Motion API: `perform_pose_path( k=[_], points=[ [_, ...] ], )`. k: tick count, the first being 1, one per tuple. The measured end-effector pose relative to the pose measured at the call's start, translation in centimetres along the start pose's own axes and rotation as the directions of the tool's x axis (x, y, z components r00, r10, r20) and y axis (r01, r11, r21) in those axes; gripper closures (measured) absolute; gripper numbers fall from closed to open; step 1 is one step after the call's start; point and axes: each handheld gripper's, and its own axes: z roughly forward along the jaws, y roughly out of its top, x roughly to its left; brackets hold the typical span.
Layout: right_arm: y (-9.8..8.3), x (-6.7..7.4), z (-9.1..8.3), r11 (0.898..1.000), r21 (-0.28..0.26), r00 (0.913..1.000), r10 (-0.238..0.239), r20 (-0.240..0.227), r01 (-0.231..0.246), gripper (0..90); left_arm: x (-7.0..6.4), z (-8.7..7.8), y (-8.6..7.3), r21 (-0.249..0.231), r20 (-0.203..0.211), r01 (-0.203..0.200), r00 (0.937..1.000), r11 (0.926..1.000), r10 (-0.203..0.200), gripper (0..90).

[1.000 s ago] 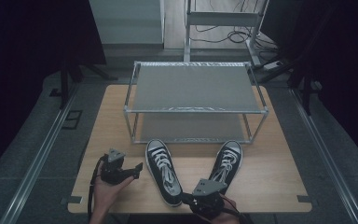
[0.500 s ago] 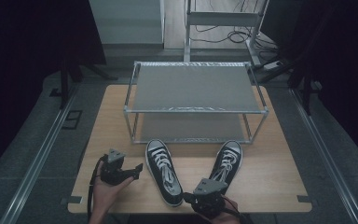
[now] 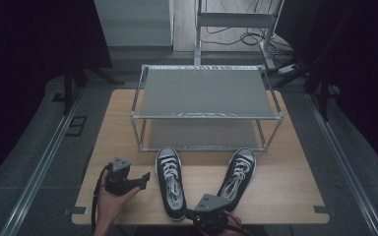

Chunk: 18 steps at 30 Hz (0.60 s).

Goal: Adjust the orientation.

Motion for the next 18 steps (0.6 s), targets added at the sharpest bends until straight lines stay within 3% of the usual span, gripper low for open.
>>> perform_pose_path(
  k=[3,5,7,8,10,18],
  points=[
    [0.3,0.8,1.1,0.999,-0.009,0.9991,-0.039,0.017,0.039,90.0,0.1,-0.4,0.0,-0.008,0.001,0.006,1.0000,1.0000,-0.006,18.2],
    [0.8,0.8,1.8,1.000,-0.018,0.9997,-0.017,-0.020,0.016,90.0,0.2,-0.5,0.1,-0.010,0.001,0.007,1.0000,0.9999,-0.007,18.2],
    [1.1,1.0,2.6,0.999,-0.024,0.9989,-0.042,-0.019,0.042,90.0,0.3,-0.6,0.1,-0.015,0.001,0.011,0.9999,0.9998,-0.011,18.3],
    [1.3,1.0,2.9,0.999,-0.020,0.9985,-0.032,-0.044,0.031,90.0,0.4,-0.8,0.1,-0.017,0.003,0.015,0.9999,0.9997,-0.015,18.2],
    [1.6,1.3,3.5,0.999,-0.026,0.9981,-0.049,-0.036,0.048,90.0,0.5,-0.8,0.1,-0.017,0.003,0.018,0.9998,0.9997,-0.018,18.3],
    [2.4,1.5,4.6,0.998,-0.044,0.9966,-0.043,-0.071,0.039,90.0,0.5,-0.9,0.1,-0.015,0.010,0.020,0.9998,0.9997,-0.020,18.3]
  ],
)
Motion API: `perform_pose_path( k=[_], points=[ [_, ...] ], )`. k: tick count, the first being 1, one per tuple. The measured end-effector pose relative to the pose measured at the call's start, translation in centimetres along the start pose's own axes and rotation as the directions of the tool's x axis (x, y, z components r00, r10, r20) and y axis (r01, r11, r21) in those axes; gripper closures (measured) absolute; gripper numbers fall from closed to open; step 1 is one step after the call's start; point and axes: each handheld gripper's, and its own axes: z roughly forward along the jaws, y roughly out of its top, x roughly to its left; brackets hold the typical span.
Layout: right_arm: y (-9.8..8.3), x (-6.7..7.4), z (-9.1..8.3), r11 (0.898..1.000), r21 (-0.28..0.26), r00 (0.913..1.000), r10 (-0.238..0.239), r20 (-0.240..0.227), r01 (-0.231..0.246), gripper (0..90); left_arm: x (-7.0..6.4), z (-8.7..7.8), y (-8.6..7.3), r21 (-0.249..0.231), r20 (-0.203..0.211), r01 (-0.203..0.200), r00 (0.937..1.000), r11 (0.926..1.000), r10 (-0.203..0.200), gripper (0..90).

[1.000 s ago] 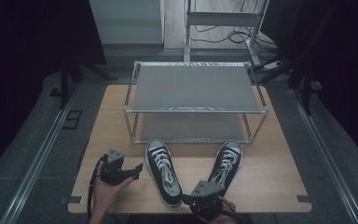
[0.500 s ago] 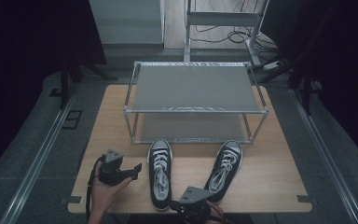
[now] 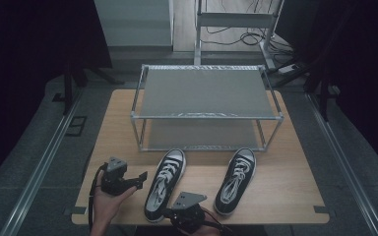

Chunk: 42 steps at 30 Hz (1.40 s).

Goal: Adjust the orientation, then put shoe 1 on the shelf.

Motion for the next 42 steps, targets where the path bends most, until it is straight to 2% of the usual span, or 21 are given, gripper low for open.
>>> perform_pose_path(
  k=[4,9,12,14,20,21,22,23,24,29,30,35,36,38,42],
  points=[
    [0.2,0.1,0.4,1.000,-0.011,1.0000,0.002,-0.005,-0.002,90.0,-0.1,0.0,0.0,0.000,0.009,-0.002,1.0000,1.0000,0.002,18.5],
    [0.3,0.0,-0.4,1.000,-0.028,0.9999,0.014,0.001,-0.014,89.9,-0.2,-0.1,0.1,0.000,0.033,0.000,0.9995,1.0000,0.000,21.4],
    [0.6,0.4,-2.0,0.998,-0.062,0.9993,-0.010,0.035,0.012,89.1,-0.3,-0.5,0.2,-0.018,0.046,-0.001,0.9989,0.9998,0.002,21.6],
    [0.9,0.2,-3.8,0.996,-0.090,0.9989,0.001,0.046,0.003,88.4,-0.4,-0.8,0.3,-0.028,0.057,0.002,0.9984,0.9996,-0.001,21.4],
    [0.9,-2.0,-7.3,0.989,-0.136,0.9951,0.064,0.075,-0.053,85.1,-1.7,-1.3,0.6,-0.008,0.126,-0.013,0.9919,0.9999,0.014,19.4],
    [0.9,-2.0,-7.3,0.989,-0.136,0.9951,0.064,0.075,-0.053,85.1,-1.7,-1.3,0.6,-0.008,0.126,-0.013,0.9919,0.9999,0.014,19.2],
    [0.6,-2.8,-8.3,0.987,-0.144,0.9925,0.082,0.091,-0.068,84.8,-2.1,-1.6,0.7,0.000,0.148,-0.018,0.9889,0.9998,0.018,18.8],
    [0.6,-2.8,-8.3,0.987,-0.144,0.9925,0.082,0.091,-0.068,84.8,-2.1,-1.6,0.7,0.000,0.148,-0.018,0.9889,0.9998,0.018,18.1],
    [0.2,-3.6,-9.2,0.986,-0.149,0.9899,0.096,0.104,-0.080,84.3,-2.5,-1.7,0.8,0.007,0.158,-0.029,0.9871,0.9996,0.027,17.4],
    [-0.6,-5.1,-11.0,0.980,-0.170,0.9820,0.124,0.142,-0.100,84.2,-3.3,-1.7,1.1,0.017,0.176,-0.039,0.9837,0.9991,0.036,15.3],
    [-0.7,-5.2,-11.3,0.980,-0.172,0.9810,0.127,0.147,-0.101,84.2,-3.7,-1.5,1.2,0.024,0.184,-0.054,0.9817,0.9982,0.049,15.1],
    [-1.2,-5.9,-12.5,0.977,-0.186,0.9766,0.133,0.169,-0.101,83.8,-4.4,-1.1,1.4,0.043,0.189,-0.078,0.9797,0.9960,0.069,14.7],
    [-1.5,-6.4,-13.0,0.975,-0.191,0.9724,0.146,0.182,-0.111,83.5,-4.6,-1.0,1.4,0.047,0.192,-0.084,0.9787,0.9953,0.074,14.7],
    [-1.6,-6.6,-13.2,0.974,-0.193,0.9702,0.153,0.188,-0.116,83.3,-4.8,-0.7,1.4,0.058,0.194,-0.092,0.9779,0.9941,0.079,14.6],
    [-2.4,-7.4,-13.9,0.972,-0.190,0.9603,0.176,0.217,-0.135,82.3,-5.3,0.0,1.6,0.082,0.195,-0.107,0.9767,0.9908,0.089,13.4]
  ],
)
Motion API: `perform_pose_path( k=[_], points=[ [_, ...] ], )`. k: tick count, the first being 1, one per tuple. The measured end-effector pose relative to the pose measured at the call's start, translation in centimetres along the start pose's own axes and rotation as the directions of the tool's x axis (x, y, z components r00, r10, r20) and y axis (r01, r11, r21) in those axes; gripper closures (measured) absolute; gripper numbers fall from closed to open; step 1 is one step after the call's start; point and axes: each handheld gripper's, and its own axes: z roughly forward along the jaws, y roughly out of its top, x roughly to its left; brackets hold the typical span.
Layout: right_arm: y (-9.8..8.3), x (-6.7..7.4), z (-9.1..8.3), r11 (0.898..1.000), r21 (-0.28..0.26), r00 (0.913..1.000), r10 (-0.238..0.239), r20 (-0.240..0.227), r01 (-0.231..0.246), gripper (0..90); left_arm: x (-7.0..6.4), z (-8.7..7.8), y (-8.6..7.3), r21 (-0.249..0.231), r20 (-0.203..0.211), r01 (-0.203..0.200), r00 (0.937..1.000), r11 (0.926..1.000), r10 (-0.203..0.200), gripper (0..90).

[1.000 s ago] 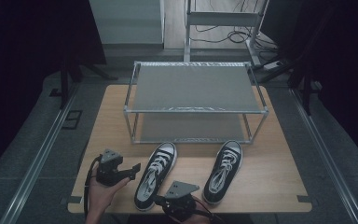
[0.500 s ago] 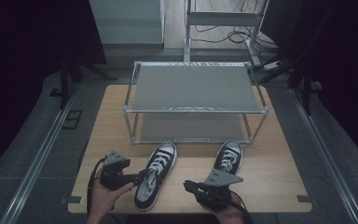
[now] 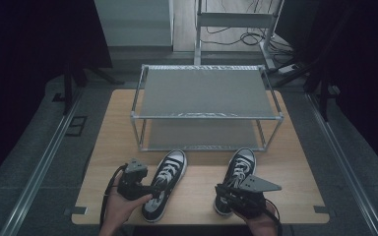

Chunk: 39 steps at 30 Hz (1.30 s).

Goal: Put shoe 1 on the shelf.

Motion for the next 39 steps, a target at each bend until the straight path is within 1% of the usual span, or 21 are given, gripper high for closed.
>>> perform_pose_path(
  k=[5,9,10,11,12,13,14,15,19,22,24,25,26,27,28,29,32,33,35,37,39],
  points=[
    [0.0,-0.5,-0.3,1.000,-0.012,0.9999,0.012,0.012,-0.012,81.9,-0.4,1.3,0.6,0.052,-0.025,-0.014,0.9996,0.9985,0.015,11.6],
    [0.0,-0.4,-0.5,1.000,-0.011,0.9999,0.003,0.016,-0.003,81.4,-0.7,2.5,0.9,0.090,-0.047,-0.015,0.9987,0.9958,0.019,9.8],
    [0.0,-0.4,-0.4,1.000,-0.008,0.9999,0.003,0.015,-0.003,81.3,-1.0,3.3,0.9,0.112,-0.081,-0.022,0.9962,0.9935,0.031,9.8],
    [0.0,-0.4,-0.4,1.000,-0.005,0.9999,0.002,0.015,-0.002,81.2,-1.1,3.7,0.9,0.133,-0.098,-0.027,0.9944,0.9908,0.040,9.8],
    [0.0,-0.4,-0.3,1.000,-0.004,0.9998,0.000,0.018,0.000,81.1,-1.1,3.7,0.9,0.133,-0.098,-0.027,0.9944,0.9908,0.040,9.3],
    [-0.1,-0.4,-0.3,1.000,-0.001,0.9998,-0.002,0.018,0.002,81.1,-1.3,4.4,0.9,0.162,-0.107,-0.028,0.9933,0.9864,0.045,8.5],
    [-0.1,-0.4,-0.2,1.000,0.001,0.9998,-0.003,0.020,0.003,81.0,-1.3,4.4,0.9,0.162,-0.107,-0.028,0.9933,0.9864,0.045,8.2],
    [-0.1,-0.4,-0.2,1.000,0.003,0.9998,-0.002,0.021,0.002,80.9,-1.3,4.8,0.9,0.182,-0.116,-0.023,0.9922,0.9830,0.045,7.8],
    [-0.2,-0.4,-0.1,1.000,0.010,0.9997,-0.002,0.025,0.002,80.7,-1.3,5.1,1.0,0.201,-0.127,-0.015,0.9910,0.9795,0.041,7.2],
    [-0.3,-0.4,0.1,1.000,0.014,0.9996,-0.002,0.027,0.002,80.4,-1.5,5.8,1.2,0.248,-0.132,-0.012,0.9902,0.9686,0.046,6.6],
    [-0.3,-0.4,0.1,1.000,0.016,0.9996,-0.002,0.027,0.001,80.3,-1.5,6.1,1.3,0.258,-0.138,-0.013,0.9892,0.9660,0.050,6.0],
    [-0.4,-0.3,0.2,1.000,0.021,0.9997,-0.006,0.026,0.005,80.1,-1.6,6.6,1.4,0.294,-0.153,-0.020,0.9859,0.9555,0.068,5.0],
    [-0.4,-0.3,0.2,1.000,0.023,0.9997,-0.006,0.025,0.006,80.1,-1.6,6.8,1.5,0.311,-0.156,-0.023,0.9850,0.9502,0.075,3.9],
    [-0.4,-0.3,0.3,1.000,0.023,0.9996,-0.008,0.025,0.008,80.0,-1.6,6.8,1.5,0.311,-0.156,-0.023,0.9850,0.9502,0.075,2.3],
    [-0.4,-0.3,0.3,1.000,0.023,0.9996,-0.008,0.026,0.008,79.9,-1.6,7.1,1.6,0.325,-0.157,-0.022,0.9846,0.9453,0.077,1.6],
    [-0.4,-0.3,0.3,1.000,0.024,0.9996,-0.008,0.027,0.007,79.8,-1.6,7.1,1.6,0.325,-0.157,-0.022,0.9846,0.9453,0.077,1.4],
    [-0.4,-0.3,0.3,1.000,0.025,0.9995,-0.009,0.030,0.008,79.8,-1.3,7.6,1.8,0.357,-0.159,-0.006,0.9850,0.9339,0.068,0.4],
    [-0.4,-0.3,0.3,1.000,0.025,0.9995,-0.009,0.030,0.008,79.8,-1.3,7.6,1.8,0.357,-0.159,-0.006,0.9850,0.9339,0.068,0.2],
    [-0.4,-0.3,0.3,1.000,0.024,0.9994,-0.011,0.032,0.011,79.5,-1.0,7.8,1.9,0.353,-0.156,0.016,0.9869,0.9354,0.042,0.6],
    [-0.4,-0.3,0.3,1.000,0.024,0.9994,-0.013,0.033,0.012,79.4,-0.8,8.0,2.0,0.366,-0.159,0.039,0.9871,0.9297,0.021,0.5],
    [-0.5,-0.2,0.4,1.000,0.026,0.9993,-0.015,0.034,0.014,79.2,-0.8,8.0,2.1,0.369,-0.149,0.032,0.9885,0.9289,0.025,1.5]
  ],
)
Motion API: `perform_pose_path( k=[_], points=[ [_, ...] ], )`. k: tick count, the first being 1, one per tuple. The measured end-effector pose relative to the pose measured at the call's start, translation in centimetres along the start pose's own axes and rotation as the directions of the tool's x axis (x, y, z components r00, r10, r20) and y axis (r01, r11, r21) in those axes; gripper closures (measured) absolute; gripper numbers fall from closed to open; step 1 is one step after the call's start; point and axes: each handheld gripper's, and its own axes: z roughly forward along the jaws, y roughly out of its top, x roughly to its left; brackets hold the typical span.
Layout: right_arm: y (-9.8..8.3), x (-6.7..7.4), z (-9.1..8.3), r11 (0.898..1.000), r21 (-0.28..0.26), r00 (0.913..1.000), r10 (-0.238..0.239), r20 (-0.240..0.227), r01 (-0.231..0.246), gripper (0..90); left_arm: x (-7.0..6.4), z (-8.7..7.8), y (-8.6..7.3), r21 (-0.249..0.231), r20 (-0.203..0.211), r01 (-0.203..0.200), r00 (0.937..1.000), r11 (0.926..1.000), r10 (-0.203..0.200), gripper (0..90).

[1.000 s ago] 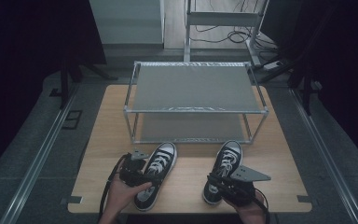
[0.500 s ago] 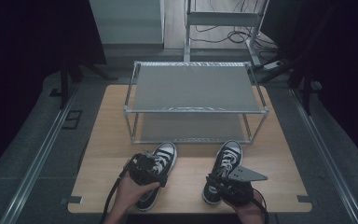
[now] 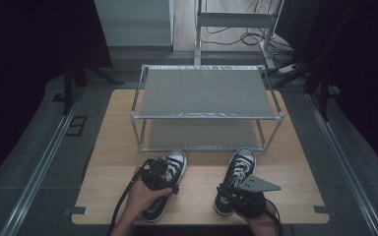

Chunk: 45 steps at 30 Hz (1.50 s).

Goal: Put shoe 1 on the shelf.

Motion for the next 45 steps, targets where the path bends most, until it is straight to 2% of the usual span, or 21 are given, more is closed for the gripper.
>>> perform_pose_path(
  k=[2,6,14,19,20,24,26,29,30,32,33,35,37,38,39,41,42,44,45],
  points=[
    [0.0,0.0,0.0,1.000,0.003,1.0000,-0.004,0.003,0.004,79.1,0.0,-0.1,0.0,0.015,-0.006,-0.013,0.9999,0.9998,0.013,1.6],
    [-0.1,0.1,0.2,1.000,0.007,1.0000,-0.004,0.004,0.004,79.1,0.0,-0.1,0.1,0.018,-0.012,-0.013,0.9998,0.9998,0.013,2.7],
    [-0.1,0.2,0.2,1.000,0.009,0.9999,-0.009,0.009,0.009,79.1,0.2,-0.1,-0.2,-0.012,-0.010,-0.001,1.0000,0.9999,0.001,7.1],
    [-0.2,0.0,0.2,1.000,0.008,0.9999,-0.006,0.012,0.006,79.1,0.6,-0.2,-0.4,-0.033,0.024,0.008,0.9997,0.9994,-0.007,8.8],
    [-0.2,0.0,0.2,1.000,0.008,0.9999,-0.006,0.012,0.005,79.1,0.6,-0.3,-0.5,-0.040,0.037,-0.004,0.9993,0.9992,0.005,9.0],
    [-0.2,0.0,0.2,1.000,0.008,0.9999,-0.003,0.013,0.003,79.1,0.5,-0.4,-0.5,-0.047,0.038,-0.029,0.9988,0.9985,0.030,9.3],
    [-0.2,-0.1,0.1,1.000,0.007,0.9999,-0.004,0.015,0.004,79.1,0.4,-0.5,-0.6,-0.072,0.046,-0.036,0.9982,0.9968,0.039,9.5],
    [-0.1,-0.1,0.1,1.000,0.004,0.9998,-0.002,0.017,0.002,79.1,0.3,-1.0,-0.6,-0.093,0.063,-0.064,0.9955,0.9936,0.070,9.6],
    [-0.1,-0.2,0.1,1.000,0.002,0.9998,-0.001,0.019,0.001,79.1,0.1,-1.4,-0.5,-0.111,0.085,-0.061,0.9939,0.9920,0.070,9.7],
    [-0.1,-0.2,0.0,1.000,0.002,0.9998,0.000,0.020,0.000,79.1,0.0,-1.9,-0.4,-0.118,0.095,-0.084,0.9909,0.9894,0.096,9.7],
    [-0.1,-0.3,0.0,1.000,0.000,0.9998,0.001,0.022,-0.001,79.1,0.0,-1.9,-0.4,-0.118,0.095,-0.084,0.9909,0.9894,0.096,9.7],
    [-0.1,-0.3,-0.1,1.000,0.001,0.9997,0.000,0.025,0.000,79.1,-0.4,-2.8,-0.2,-0.143,0.110,-0.100,0.9871,0.9846,0.116,9.7],
    [0.0,-0.3,-0.2,1.000,-0.002,0.9996,0.001,0.027,-0.001,79.1,-0.6,-3.1,-0.1,-0.152,0.112,-0.106,0.9860,0.9828,0.123,9.7],
    [0.0,-0.3,-0.2,1.000,-0.003,0.9996,0.001,0.027,-0.001,79.1,-0.9,-3.6,0.1,-0.170,0.115,-0.116,0.9840,0.9787,0.136,9.7],
    [0.0,-0.3,-0.2,1.000,-0.003,0.9996,0.001,0.027,-0.001,79.1,-0.9,-3.6,0.1,-0.170,0.115,-0.116,0.9840,0.9787,0.136,9.7],
    [0.0,-0.4,-0.3,1.000,-0.006,0.9997,0.002,0.025,-0.002,79.1,-1.1,-4.1,0.2,-0.183,0.123,-0.127,0.9808,0.9748,0.151,9.7],
    [0.0,-0.4,-0.3,1.000,-0.007,0.9997,0.004,0.024,-0.003,79.1,-1.4,-4.5,0.4,-0.186,0.132,-0.144,0.9766,0.9719,0.170,9.7],
    [0.1,-0.4,-0.4,1.000,-0.011,0.9997,0.004,0.025,-0.004,79.1,-1.6,-4.8,0.6,-0.190,0.141,-0.156,0.9726,0.9692,0.185,9.8],
    [0.1,-0.4,-0.4,1.000,-0.011,0.9997,0.004,0.025,-0.004,79.1,-1.6,-4.8,0.6,-0.190,0.141,-0.156,0.9726,0.9692,0.185,9.8]
  ],
)
